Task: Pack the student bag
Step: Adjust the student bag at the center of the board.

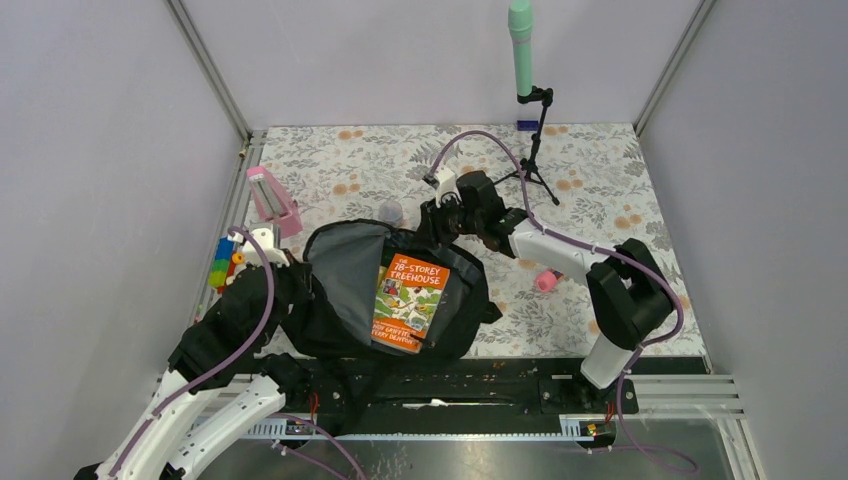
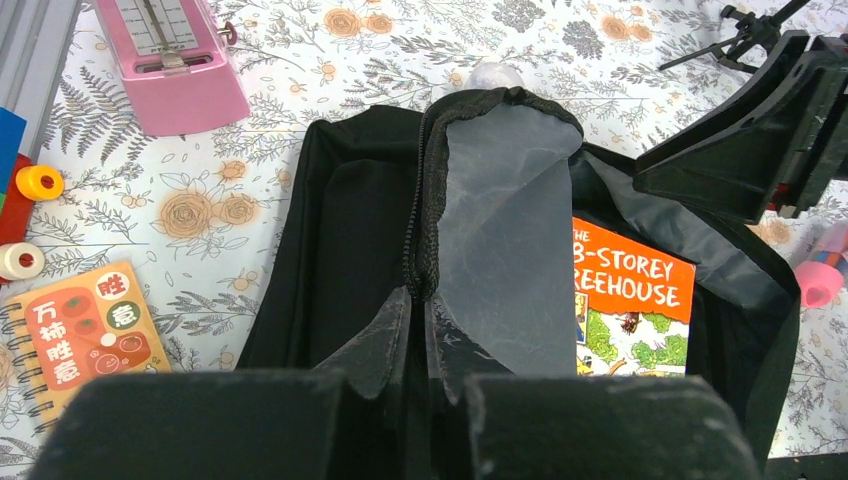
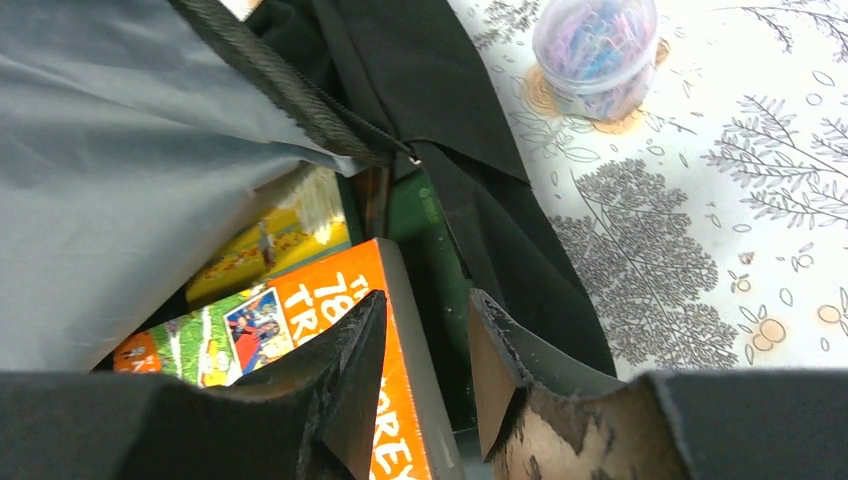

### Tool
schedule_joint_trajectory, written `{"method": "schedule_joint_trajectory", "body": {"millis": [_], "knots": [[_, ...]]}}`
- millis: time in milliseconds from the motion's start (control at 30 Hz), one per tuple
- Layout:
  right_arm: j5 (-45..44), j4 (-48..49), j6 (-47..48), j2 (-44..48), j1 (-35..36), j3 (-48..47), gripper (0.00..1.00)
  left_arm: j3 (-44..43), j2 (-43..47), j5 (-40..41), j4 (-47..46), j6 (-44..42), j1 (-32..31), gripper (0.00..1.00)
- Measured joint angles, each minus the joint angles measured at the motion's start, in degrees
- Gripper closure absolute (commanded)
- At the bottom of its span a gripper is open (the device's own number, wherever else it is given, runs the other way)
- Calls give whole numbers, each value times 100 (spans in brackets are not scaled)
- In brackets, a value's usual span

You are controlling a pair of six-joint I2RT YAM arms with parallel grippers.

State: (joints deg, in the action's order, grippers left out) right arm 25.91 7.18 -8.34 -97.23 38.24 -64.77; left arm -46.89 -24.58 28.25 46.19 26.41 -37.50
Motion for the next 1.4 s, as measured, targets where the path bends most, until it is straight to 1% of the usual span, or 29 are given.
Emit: {"method": "schedule_joint_trajectory", "body": {"millis": [333,500,900,1233,1333,1400], "knots": [[-428,-107,129,-216,2,-76,58,0,-2,-109,-2,-7,9,100],[-446,-90,127,-299,2,-122,58,0,-9,-131,-2,-7,9,100],[-444,-109,142,-671,2,-581,58,-2,-72,-247,-85,-4,11,100],[-485,-179,157,-885,2,-839,56,-2,-116,-328,-98,-4,11,100],[-538,-177,155,-960,2,-938,58,-2,-116,-358,-125,-4,11,100],[-551,-177,157,-1008,2,-986,64,-2,-116,-369,-129,-4,11,100]]}}
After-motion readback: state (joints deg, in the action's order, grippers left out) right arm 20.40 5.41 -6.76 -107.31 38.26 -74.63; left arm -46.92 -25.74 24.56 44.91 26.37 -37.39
